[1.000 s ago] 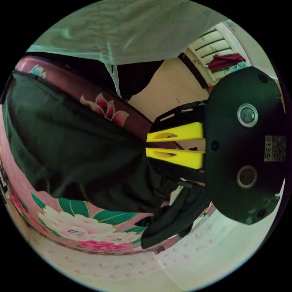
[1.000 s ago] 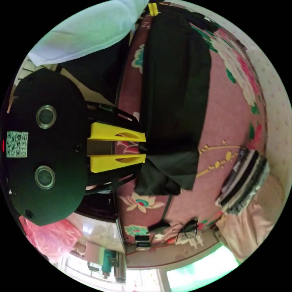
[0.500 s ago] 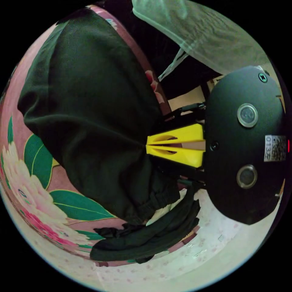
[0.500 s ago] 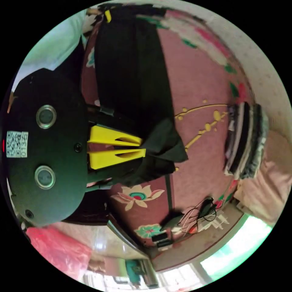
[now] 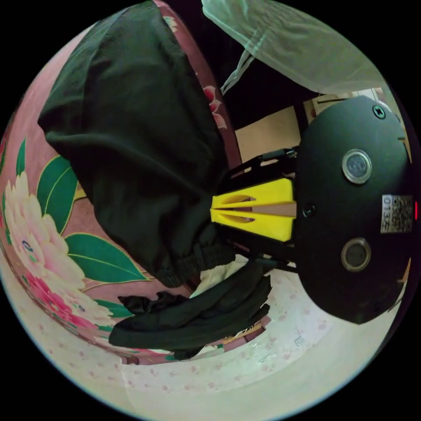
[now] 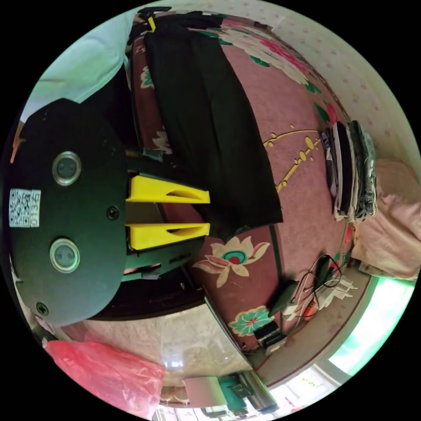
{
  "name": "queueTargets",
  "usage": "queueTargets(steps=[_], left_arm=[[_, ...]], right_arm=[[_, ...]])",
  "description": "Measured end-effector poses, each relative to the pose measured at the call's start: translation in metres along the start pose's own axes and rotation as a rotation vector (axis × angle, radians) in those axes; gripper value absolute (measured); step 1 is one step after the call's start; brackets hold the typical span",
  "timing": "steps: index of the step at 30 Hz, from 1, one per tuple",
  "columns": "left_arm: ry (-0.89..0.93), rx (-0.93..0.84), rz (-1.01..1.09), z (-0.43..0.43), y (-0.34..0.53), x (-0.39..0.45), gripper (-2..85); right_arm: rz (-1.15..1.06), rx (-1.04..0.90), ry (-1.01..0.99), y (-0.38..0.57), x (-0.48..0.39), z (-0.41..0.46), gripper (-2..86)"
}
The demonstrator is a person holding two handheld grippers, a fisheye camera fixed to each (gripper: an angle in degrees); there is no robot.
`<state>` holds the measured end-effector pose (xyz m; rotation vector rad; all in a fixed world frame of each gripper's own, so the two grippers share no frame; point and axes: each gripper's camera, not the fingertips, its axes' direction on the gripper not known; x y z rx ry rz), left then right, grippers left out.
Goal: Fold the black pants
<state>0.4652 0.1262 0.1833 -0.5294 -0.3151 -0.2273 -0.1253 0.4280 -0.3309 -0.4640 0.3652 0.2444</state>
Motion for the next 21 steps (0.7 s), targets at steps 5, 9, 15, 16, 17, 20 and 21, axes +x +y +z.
queueTargets(steps=[5,9,15,16,17,20,21], left_arm=[[0.014,-0.144,0.068,0.033,-0.004,-0.005,-0.4],[0.111,-0.052,-0.095,0.027,0.013,-0.036,-0.3],[0.057,0.207,-0.189,0.007,0.051,-0.069,-0.4],[0.060,0.209,-0.182,0.008,0.050,-0.072,-0.4],[0.054,0.225,-0.162,0.009,0.048,-0.078,-0.4],[0.037,0.274,-0.115,0.015,0.037,-0.091,-0.4],[0.039,0.237,-0.100,0.024,0.032,-0.097,-0.4]], right_arm=[[-0.076,-0.014,0.191,-0.026,-0.018,0.001,6.4],[-0.119,0.070,0.196,-0.051,-0.036,-0.028,4.0],[-0.381,0.112,-0.126,-0.080,-0.150,-0.049,1.7],[-0.420,0.110,-0.162,-0.082,-0.166,-0.050,1.3],[-0.491,0.107,-0.191,-0.084,-0.198,-0.049,0.9],[-0.627,0.093,-0.240,-0.088,-0.264,-0.044,0.2],[-0.658,0.068,-0.232,-0.090,-0.282,-0.037,0.1]])
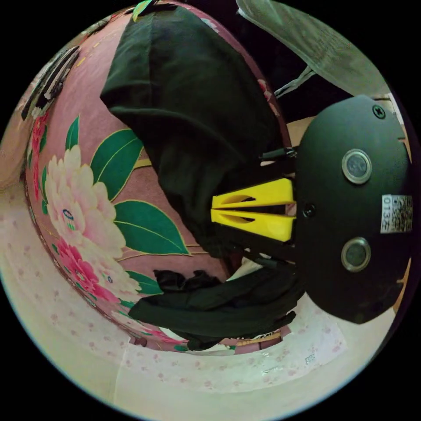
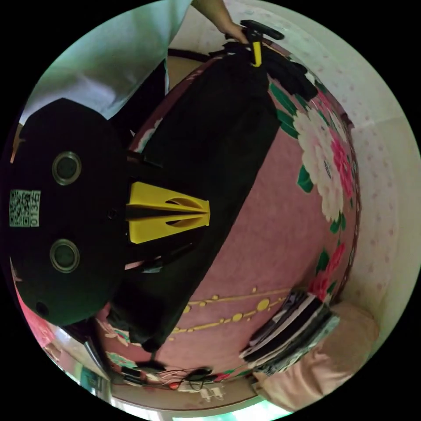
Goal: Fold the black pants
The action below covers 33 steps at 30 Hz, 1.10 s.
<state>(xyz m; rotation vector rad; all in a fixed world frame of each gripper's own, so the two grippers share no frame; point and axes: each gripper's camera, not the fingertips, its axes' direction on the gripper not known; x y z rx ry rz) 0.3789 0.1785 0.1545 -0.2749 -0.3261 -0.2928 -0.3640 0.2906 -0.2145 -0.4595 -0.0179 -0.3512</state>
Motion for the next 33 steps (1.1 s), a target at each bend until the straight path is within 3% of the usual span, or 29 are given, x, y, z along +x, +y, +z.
queueTargets(steps=[2,4,7,11,14,16,18,22,26,30,33], left_arm=[[0.019,-0.100,-0.013,0.022,0.001,-0.013,-0.4],[0.124,-0.071,-0.117,0.027,0.011,-0.035,-0.4],[0.293,-0.053,-0.275,0.020,0.026,-0.065,-0.4],[0.198,0.171,-0.082,-0.021,0.031,-0.060,-0.3],[0.184,0.139,0.011,-0.014,0.018,-0.060,-0.3],[0.217,0.073,0.023,0.000,0.012,-0.067,-0.3],[0.306,0.080,0.004,0.003,0.012,-0.083,-0.4],[0.340,0.126,0.049,-0.018,0.021,-0.099,-0.4],[0.269,0.202,0.121,-0.058,0.053,-0.114,-0.4],[0.277,0.106,0.319,-0.067,0.067,-0.092,-0.4],[0.229,0.077,0.338,-0.067,0.068,-0.080,-0.4]], right_arm=[[-0.041,-0.083,0.028,-0.013,-0.010,0.020,0.0],[-0.071,-0.215,0.088,-0.020,-0.011,0.046,0.0],[-0.021,-0.260,0.154,-0.039,-0.005,0.043,0.1],[-0.073,-0.006,-0.012,-0.089,-0.044,0.006,0.1],[-0.268,0.069,-0.148,-0.138,-0.115,0.012,0.1],[-0.372,0.079,-0.135,-0.162,-0.157,0.028,0.1],[-0.462,-0.059,-0.049,-0.189,-0.190,0.071,0.1],[-0.334,-0.118,-0.090,-0.208,-0.171,0.092,0.1],[-0.292,0.064,-0.173,-0.181,-0.148,0.042,0.1],[-0.312,-0.025,-0.190,-0.122,-0.164,0.049,0.0],[-0.249,-0.088,-0.087,-0.082,-0.174,0.073,-0.1]])
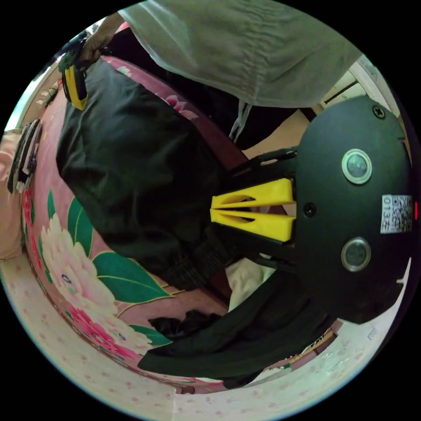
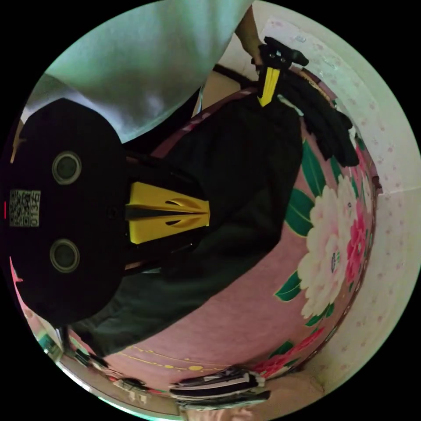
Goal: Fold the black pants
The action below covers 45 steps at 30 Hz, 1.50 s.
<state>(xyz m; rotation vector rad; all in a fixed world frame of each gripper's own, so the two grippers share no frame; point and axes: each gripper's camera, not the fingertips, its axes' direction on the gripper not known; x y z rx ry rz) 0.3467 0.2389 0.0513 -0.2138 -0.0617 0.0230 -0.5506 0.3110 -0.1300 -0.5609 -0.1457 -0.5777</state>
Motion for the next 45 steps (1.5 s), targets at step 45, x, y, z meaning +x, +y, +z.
queueTargets(steps=[45], left_arm=[[0.295,0.124,0.987,-0.372,-0.749,0.447,0.3]], right_arm=[[0.830,0.291,0.261,0.516,0.246,0.060,2.7]])
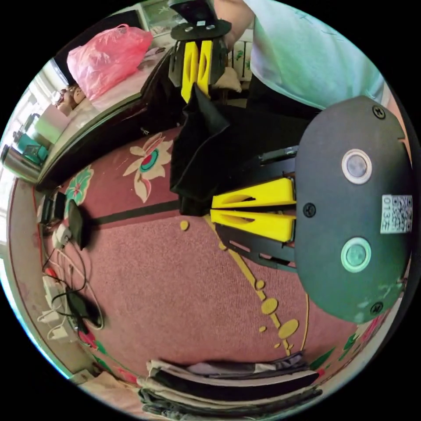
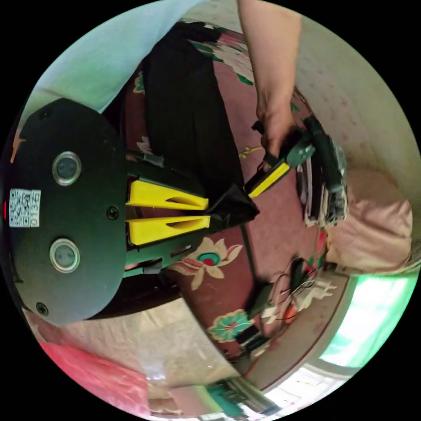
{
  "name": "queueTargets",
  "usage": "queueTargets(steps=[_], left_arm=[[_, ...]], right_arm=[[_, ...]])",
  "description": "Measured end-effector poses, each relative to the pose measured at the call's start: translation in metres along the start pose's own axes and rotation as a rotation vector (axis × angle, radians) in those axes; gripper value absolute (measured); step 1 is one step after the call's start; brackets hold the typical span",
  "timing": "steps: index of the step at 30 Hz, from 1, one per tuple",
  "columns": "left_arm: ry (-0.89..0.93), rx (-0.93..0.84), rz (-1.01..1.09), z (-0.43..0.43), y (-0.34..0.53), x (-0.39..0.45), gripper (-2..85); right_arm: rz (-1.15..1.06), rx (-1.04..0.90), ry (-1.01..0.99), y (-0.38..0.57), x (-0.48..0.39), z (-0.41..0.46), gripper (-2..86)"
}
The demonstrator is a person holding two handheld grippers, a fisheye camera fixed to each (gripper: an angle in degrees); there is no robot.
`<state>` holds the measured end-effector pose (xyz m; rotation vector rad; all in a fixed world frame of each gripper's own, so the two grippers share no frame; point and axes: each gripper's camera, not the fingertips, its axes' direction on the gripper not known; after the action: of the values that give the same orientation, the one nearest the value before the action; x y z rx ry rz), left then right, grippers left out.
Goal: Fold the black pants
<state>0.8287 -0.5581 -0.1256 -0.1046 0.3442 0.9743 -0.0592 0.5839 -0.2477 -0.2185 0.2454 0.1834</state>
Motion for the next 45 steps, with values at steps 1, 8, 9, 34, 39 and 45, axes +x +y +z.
queueTargets(steps=[1,8,9,34,39,45], left_arm=[[-0.006,0.020,-0.012,-0.007,-0.002,-0.004,0.2],[0.104,-0.022,-0.146,-0.027,-0.038,-0.051,0.9],[0.134,0.000,-0.172,-0.036,-0.043,-0.055,1.3],[0.001,0.064,-0.026,-0.151,-0.127,-0.028,0.1],[0.097,0.018,-0.084,-0.146,-0.137,-0.047,0.1],[0.211,0.034,-0.154,-0.144,-0.144,-0.054,0.2]], right_arm=[[-0.025,0.014,0.007,-0.001,-0.001,-0.001,2.8],[-0.058,-0.101,-0.068,0.005,0.026,0.055,6.6],[-0.005,-0.069,-0.069,0.006,0.037,0.055,7.2],[-0.018,-0.227,-0.078,0.000,0.112,0.136,9.2],[0.041,-0.164,-0.074,-0.003,0.119,0.126,9.5],[0.205,-0.214,-0.205,-0.006,0.129,0.158,6.4]])
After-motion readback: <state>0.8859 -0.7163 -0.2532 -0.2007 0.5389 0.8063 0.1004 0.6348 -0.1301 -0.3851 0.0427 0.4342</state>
